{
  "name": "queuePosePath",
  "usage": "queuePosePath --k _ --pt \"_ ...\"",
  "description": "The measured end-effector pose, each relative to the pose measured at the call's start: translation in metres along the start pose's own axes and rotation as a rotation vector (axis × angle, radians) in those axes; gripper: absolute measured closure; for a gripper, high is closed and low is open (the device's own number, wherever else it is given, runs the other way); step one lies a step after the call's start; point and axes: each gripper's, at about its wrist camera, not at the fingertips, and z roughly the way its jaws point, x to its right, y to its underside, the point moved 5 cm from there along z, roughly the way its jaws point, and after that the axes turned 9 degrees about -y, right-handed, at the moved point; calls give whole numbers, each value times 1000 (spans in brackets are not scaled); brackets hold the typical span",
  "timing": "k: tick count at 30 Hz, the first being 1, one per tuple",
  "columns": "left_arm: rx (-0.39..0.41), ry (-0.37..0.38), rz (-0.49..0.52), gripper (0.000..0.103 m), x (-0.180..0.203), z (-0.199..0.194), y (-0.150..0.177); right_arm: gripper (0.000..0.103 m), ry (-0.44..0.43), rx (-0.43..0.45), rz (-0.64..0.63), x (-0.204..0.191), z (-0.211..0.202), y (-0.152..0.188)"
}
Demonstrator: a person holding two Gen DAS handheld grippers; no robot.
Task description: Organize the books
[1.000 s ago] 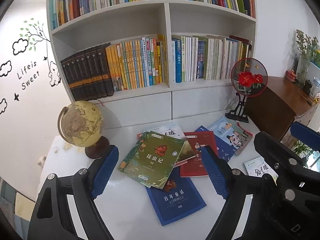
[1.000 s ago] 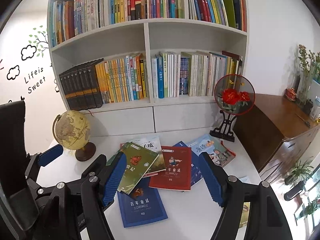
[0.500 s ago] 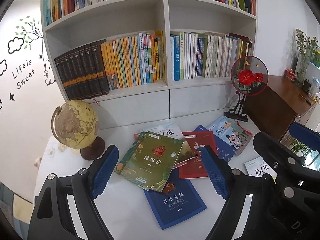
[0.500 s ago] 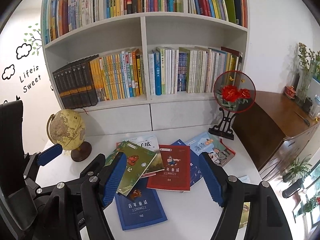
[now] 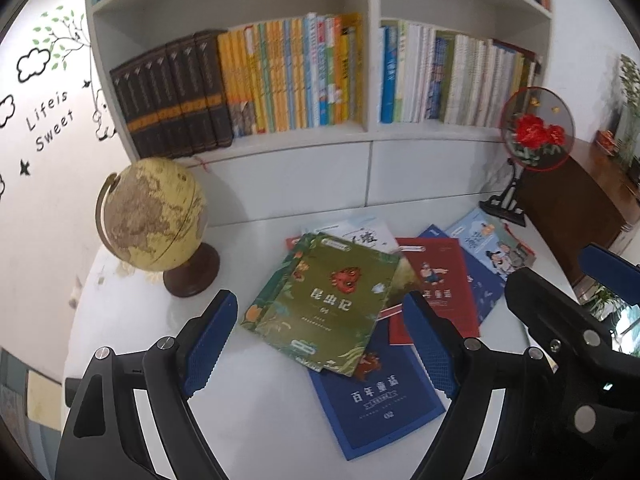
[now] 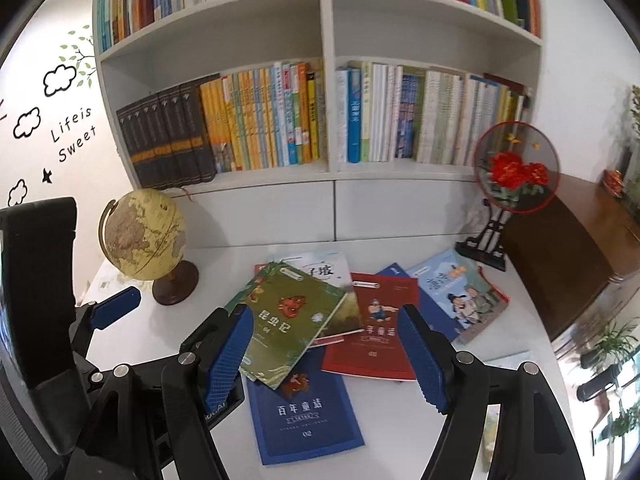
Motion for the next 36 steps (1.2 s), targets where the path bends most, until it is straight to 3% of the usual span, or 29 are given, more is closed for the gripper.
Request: queuePosePath --k 11,17,28,32,36 --pt "-36 -47 21 20 -17 46 6 30 -25 -69 10 -2 55 7" --pt "-82 -44 44 20 -36 95 19 30 -32 -140 67 10 100 29" --pt "-202 135 106 20 -36 206 39 30 -93 -288 217 29 205 87" --pt "-259 208 84 20 -34 240 41 32 -117 -346 282 35 236 106" --pt "-291 200 108 20 -29 267 46 33 -120 -384 318 38 254 118"
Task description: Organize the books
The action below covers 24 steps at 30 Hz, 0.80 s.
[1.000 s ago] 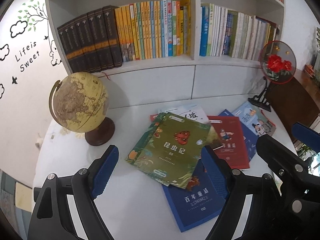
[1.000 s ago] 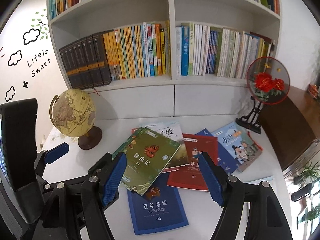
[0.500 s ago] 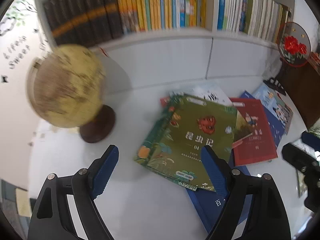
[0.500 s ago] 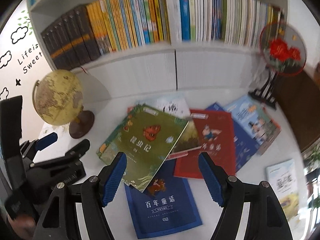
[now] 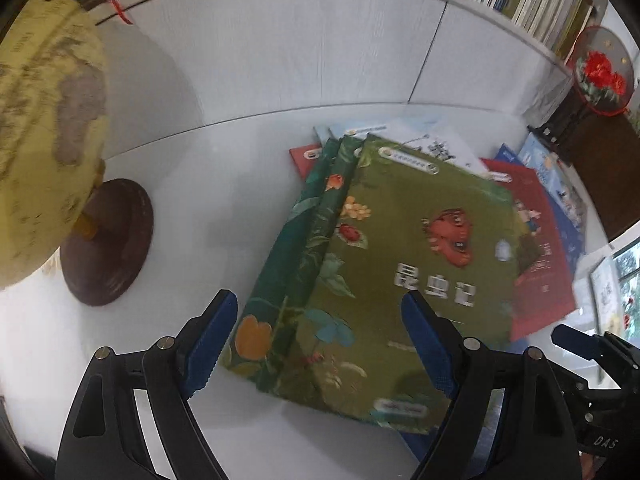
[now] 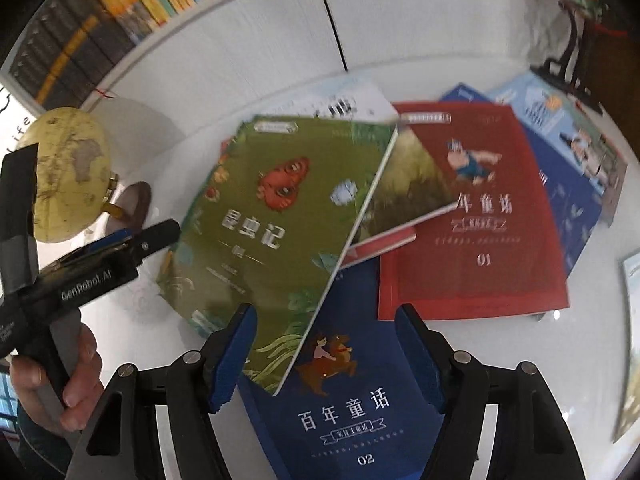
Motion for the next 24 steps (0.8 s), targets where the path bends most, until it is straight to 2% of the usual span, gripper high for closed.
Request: queuePosePath --k 9,19,24 --pt "-39 33 42 20 12 28 1 33 0 -36 47 10 23 1" --pt "-46 85 38 20 15 33 4 33 -18 -44 55 13 28 1" --pt "-82 163 -11 20 9 37 8 38 -45 -52 54 7 33 1"
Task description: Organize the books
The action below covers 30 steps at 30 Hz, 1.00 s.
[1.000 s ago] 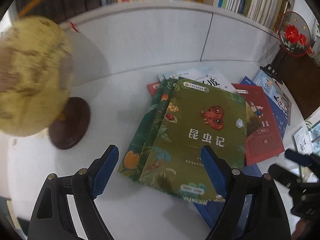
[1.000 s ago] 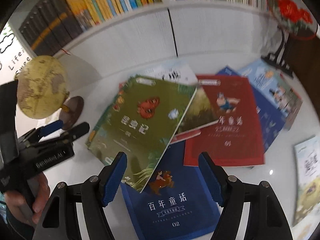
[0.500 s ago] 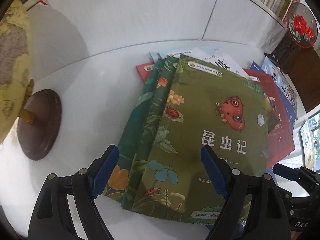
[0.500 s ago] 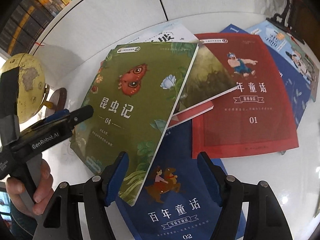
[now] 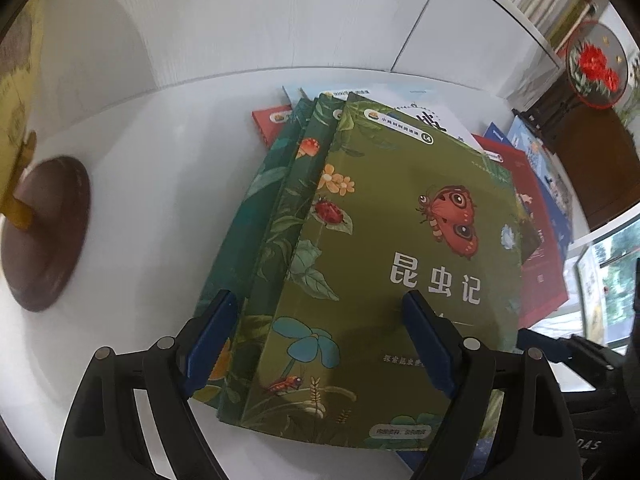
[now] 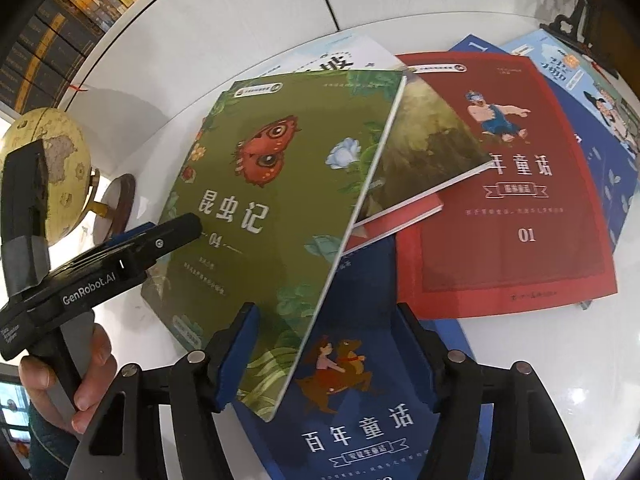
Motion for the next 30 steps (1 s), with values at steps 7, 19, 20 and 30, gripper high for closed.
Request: queuePosePath --k 7,19,20,30 --pt "0 23 10 20 -1 -2 4 46 -55 3 19 -2 1 1" --pt "-13 69 -3 22 -4 0 5 66 -197 -22 68 -8 10 1" --pt "-15 75 -9 22 -5 -1 5 68 -198 -20 74 -8 10 0" --pt "27 98 -46 37 -10 -16 6 70 -80 -2 -14 -17 4 -1"
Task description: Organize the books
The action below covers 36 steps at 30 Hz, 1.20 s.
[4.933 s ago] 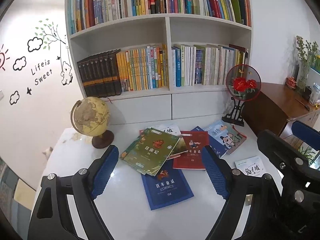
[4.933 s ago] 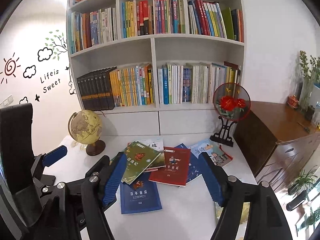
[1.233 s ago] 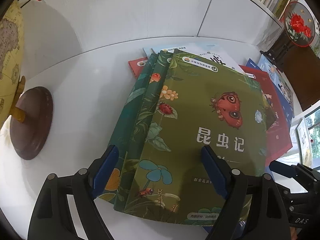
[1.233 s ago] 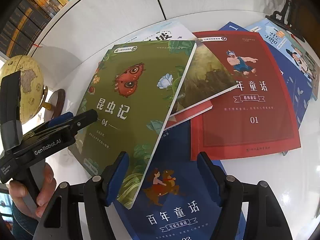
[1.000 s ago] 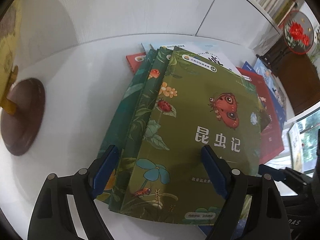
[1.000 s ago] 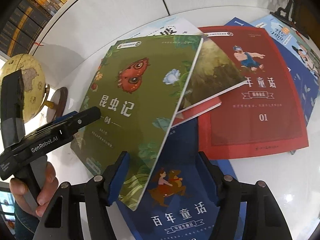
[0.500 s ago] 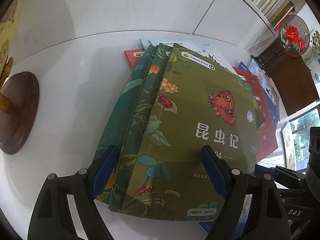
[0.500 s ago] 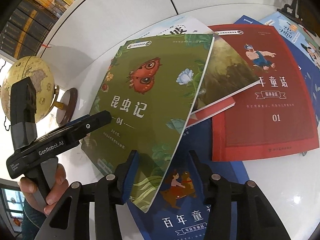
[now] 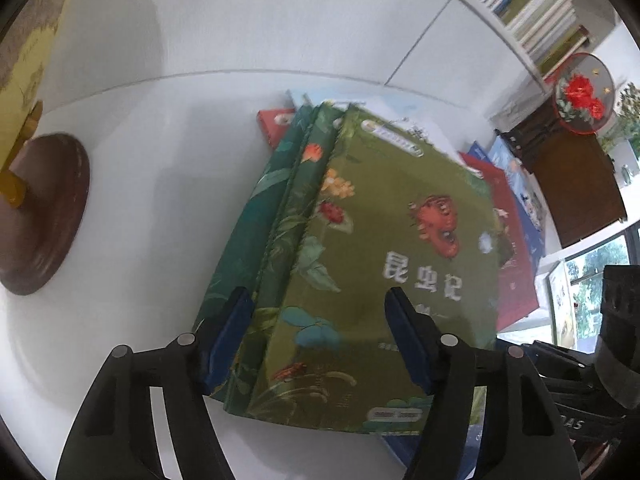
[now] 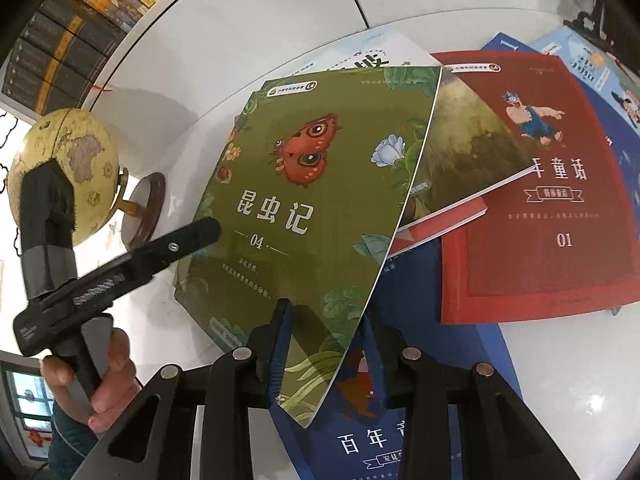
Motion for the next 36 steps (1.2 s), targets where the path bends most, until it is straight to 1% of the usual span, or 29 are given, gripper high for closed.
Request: queuePosePath --k 2,5,6,7,10,12,15,18,20,22,25,28,30,32,33,34,35,36 --pt "18 -16 29 37 6 -2 -1 71 16 2 -16 -2 0 0" --pt "3 -33 71 37 13 6 -3 74 11 7 -21 0 -2 -1" --pt "6 -26 79 37 15 7 -5 76 6 10 -20 1 -3 -1" --pt "-7 -1 88 36 19 8 -6 76 5 11 -24 1 -3 -2" --pt "-28 -1 74 37 23 10 -9 76 23 26 -47 3 -10 -3" --pt "-43 37 58 37 24 8 -5 76 24 48 -48 7 -18 -4" --pt "-70 141 2 37 27 3 6 76 17 52 -47 22 -33 -4" --pt "-91 204 -22 37 35 -2 22 76 -41 30 -50 35 -46 3" --pt "-82 211 -21 37 39 -5 30 76 -52 -15 -56 43 -43 10" --pt "-70 211 -27 37 40 -4 33 76 -77 -54 -34 52 -35 16" --pt "-77 211 -33 37 39 -5 32 76 -126 -48 18 62 -32 19" --pt "-80 232 -60 37 36 -5 31 74 -174 -45 77 70 -30 19" --pt "-84 266 -98 37 31 -4 30 73 -245 -49 156 81 -32 19" --pt "-97 309 -151 37 24 -3 29 74 -336 -41 243 90 -35 18" --pt "-104 321 -164 37 22 -3 30 74 -361 -35 254 89 -38 17" --pt "-108 316 -162 37 22 -4 31 74 -380 -28 251 87 -42 16" --pt "-108 302 -150 37 23 -5 32 74 -376 -26 232 84 -46 15" --pt "-106 275 -131 37 25 -6 35 74 -351 -29 194 78 -47 15"
